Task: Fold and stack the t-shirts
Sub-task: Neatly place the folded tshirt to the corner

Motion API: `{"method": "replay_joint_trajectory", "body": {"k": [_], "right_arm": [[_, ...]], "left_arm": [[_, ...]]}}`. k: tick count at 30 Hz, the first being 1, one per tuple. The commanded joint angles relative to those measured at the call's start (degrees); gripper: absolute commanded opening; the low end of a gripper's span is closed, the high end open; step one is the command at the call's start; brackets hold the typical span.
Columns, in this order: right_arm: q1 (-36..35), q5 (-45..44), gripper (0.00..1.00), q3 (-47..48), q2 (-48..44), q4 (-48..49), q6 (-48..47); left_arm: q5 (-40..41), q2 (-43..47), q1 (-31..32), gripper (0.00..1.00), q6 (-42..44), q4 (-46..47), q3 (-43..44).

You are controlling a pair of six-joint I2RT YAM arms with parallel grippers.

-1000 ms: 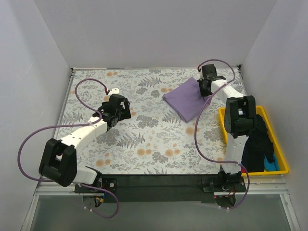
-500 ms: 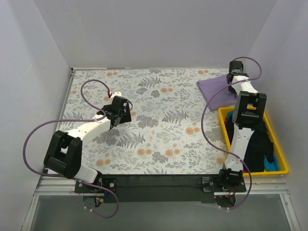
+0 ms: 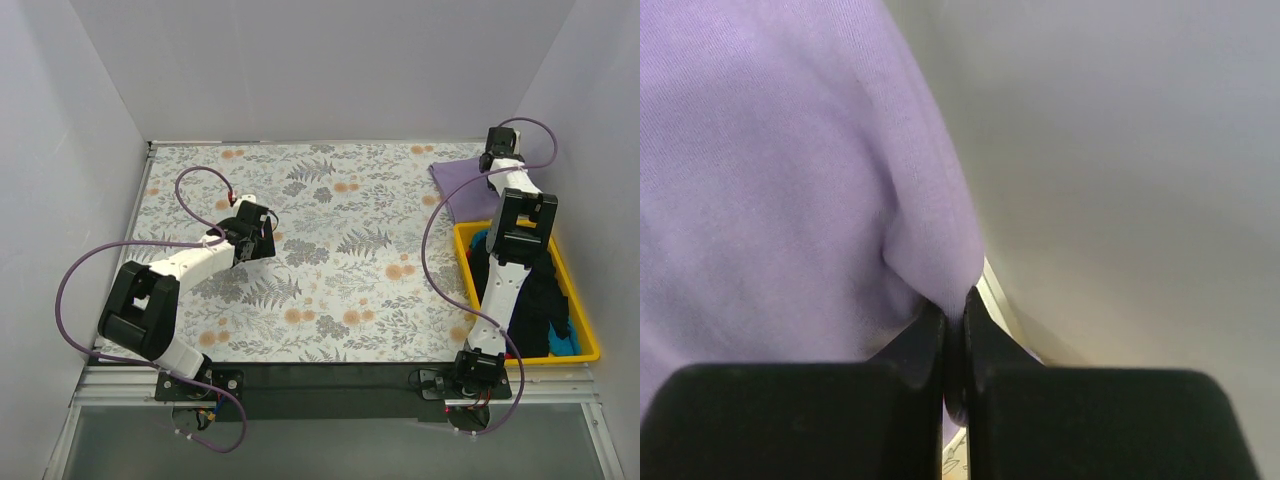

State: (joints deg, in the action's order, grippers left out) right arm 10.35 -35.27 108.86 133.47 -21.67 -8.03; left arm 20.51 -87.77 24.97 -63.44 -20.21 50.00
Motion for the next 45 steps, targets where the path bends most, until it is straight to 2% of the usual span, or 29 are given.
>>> {"method": "replay_joint_trajectory", "body": {"k": [1, 2, 5, 7, 10, 12, 15, 16, 19, 24, 32, 45], "right_arm": [[-0.24, -2.61, 0.01, -1.80, -1.37, 2.69, 3.11], [-0.33, -2.88, 0.14, -2.24, -1.46, 2.51, 3.89], [-0.33, -2.70, 0.38, -4.26, -3.12, 1.81, 5.74], [-0.50, -2.18, 0.46, -5.67, -5.93, 1.81, 6.80], [-0.68, 0.71, 0.53, -7.77, -10.76, 1.63, 9.16], [-1.12, 2.39, 0.54, -8.57, -14.27, 1.19, 11.01], [-2.43, 9.58, 0.55, -10.68, -17.97, 0.58, 12.07], [-2.87, 14.56, 0.55, -11.12, -18.50, 0.32, 12.42], [-4.54, 23.19, 0.55, -13.14, -19.12, -0.39, 13.30], [-6.31, 29.28, 0.52, -16.22, -17.28, -0.65, 17.17], [-6.31, 27.27, 0.52, -18.07, -13.86, -0.65, 20.86], [-6.22, 21.82, 0.51, -6.82, -2.69, -0.74, 14.01]], "left_arm": [[-0.12, 0.40, 0.25, 0.71, -0.37, -0.01, 2.03], [-0.30, 0.49, 0.25, 0.71, -0.37, -0.01, 1.95], [-0.21, 0.84, 0.25, 0.71, -0.37, 0.08, 1.86], [-0.12, 1.02, 0.34, 0.71, -0.28, 0.17, 1.95], [-0.47, 1.11, 0.34, 0.71, -0.28, 0.17, 2.03], [-0.74, 1.11, 0.34, 0.71, -0.28, 0.08, 2.12], [-0.91, 1.19, 0.25, 0.71, -0.28, 0.08, 2.30], [-1.00, 1.19, 0.25, 0.71, -0.28, 0.08, 2.38], [-1.00, 1.63, 0.34, 0.71, -0.28, 0.08, 2.30], [-0.74, 2.51, 0.25, 0.71, -0.19, 0.17, 2.12], [-1.00, 2.60, 0.34, 0.70, 0.33, 0.08, 2.21], [-0.74, 1.46, 0.34, 0.70, 0.42, 0.08, 2.21]]}}
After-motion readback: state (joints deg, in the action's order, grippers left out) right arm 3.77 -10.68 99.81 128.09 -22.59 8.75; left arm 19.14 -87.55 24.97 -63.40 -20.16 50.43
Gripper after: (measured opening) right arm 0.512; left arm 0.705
